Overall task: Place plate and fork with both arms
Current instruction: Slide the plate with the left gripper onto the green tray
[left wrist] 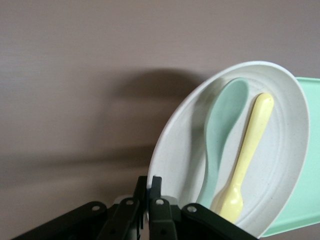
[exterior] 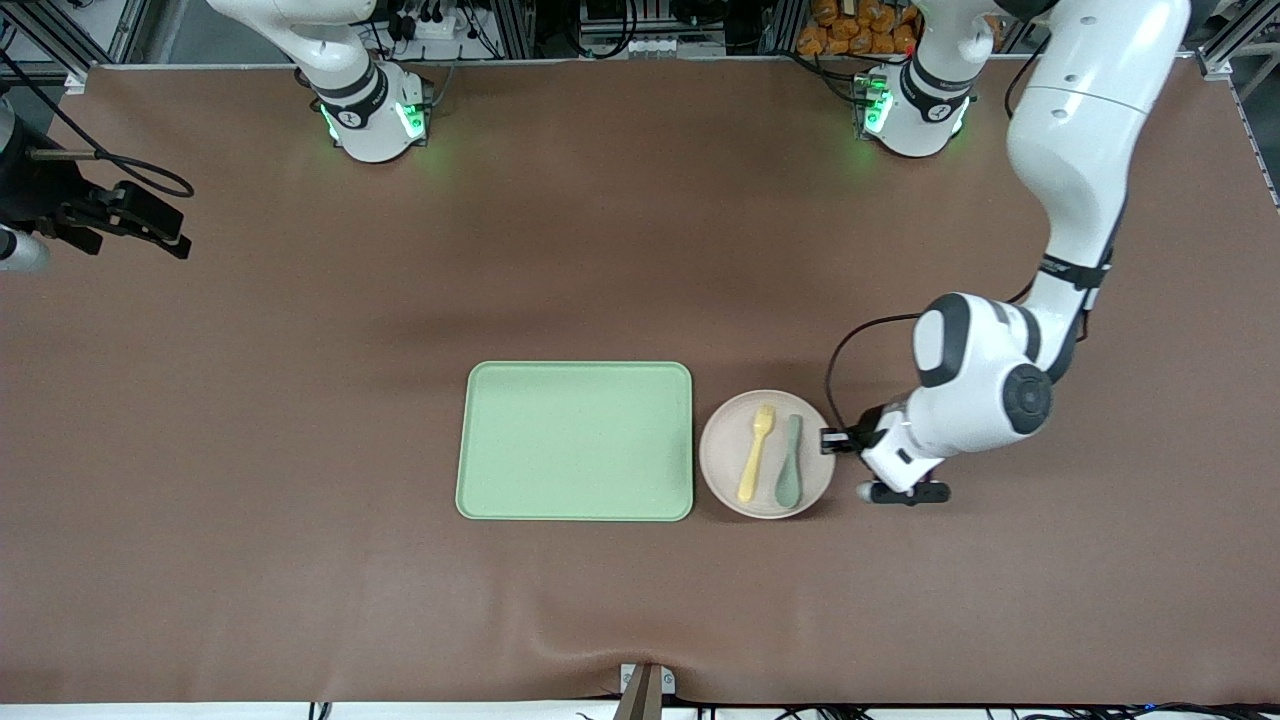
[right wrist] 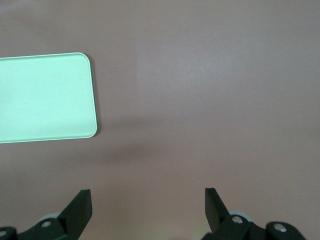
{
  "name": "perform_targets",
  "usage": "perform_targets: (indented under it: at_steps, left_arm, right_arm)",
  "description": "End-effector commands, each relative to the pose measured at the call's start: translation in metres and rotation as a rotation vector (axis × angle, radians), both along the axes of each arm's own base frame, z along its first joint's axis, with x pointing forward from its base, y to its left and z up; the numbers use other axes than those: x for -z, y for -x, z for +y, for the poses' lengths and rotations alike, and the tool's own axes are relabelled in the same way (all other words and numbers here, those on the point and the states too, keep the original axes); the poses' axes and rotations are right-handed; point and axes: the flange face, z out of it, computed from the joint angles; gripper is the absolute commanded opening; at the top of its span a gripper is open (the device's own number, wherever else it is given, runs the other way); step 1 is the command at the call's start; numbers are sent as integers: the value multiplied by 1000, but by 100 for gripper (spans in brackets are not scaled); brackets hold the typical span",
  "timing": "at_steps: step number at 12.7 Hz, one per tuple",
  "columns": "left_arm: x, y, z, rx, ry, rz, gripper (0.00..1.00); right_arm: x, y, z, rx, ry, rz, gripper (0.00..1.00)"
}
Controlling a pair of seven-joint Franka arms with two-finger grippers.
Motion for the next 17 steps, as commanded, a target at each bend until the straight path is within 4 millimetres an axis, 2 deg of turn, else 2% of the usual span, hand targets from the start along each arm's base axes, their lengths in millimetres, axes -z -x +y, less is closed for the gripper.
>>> perform_targets:
  at_steps: [1,2,4,6,10,11,14,16,17]
  left_arm:
    - [-7,-7,-26,-39,12,19,0]
    - [-11,-7,-52,-42,23,12,0]
    - [-5,0,-102,-77,34,33,0]
    - [6,6,-139,-98,41,41,0]
    - [30,22,-181,-140,66,2,0]
    - [34,27,-189,-142,70,-6,0]
    - [53,38,-205,-147,74,-11,0]
    - [65,43,-209,-147,73,-13,0]
    - [71,45,-212,-148,74,-16,0]
  right_arm:
    - [-2,1,-1,7,-9,2,100]
    - [-1,1,-1,1,-9,3,100]
    - [3,-3,3,-13,-10,8,100]
    - [15,-10,4,-16,-10,29,100]
    - [22,-15,14,-28,-11,38,100]
    - [35,-21,17,-28,-12,63,100]
    - [46,-28,-3,-6,-15,75,100]
    - [57,-35,-8,0,-14,91,100]
    - [70,-41,-9,1,-9,111,100]
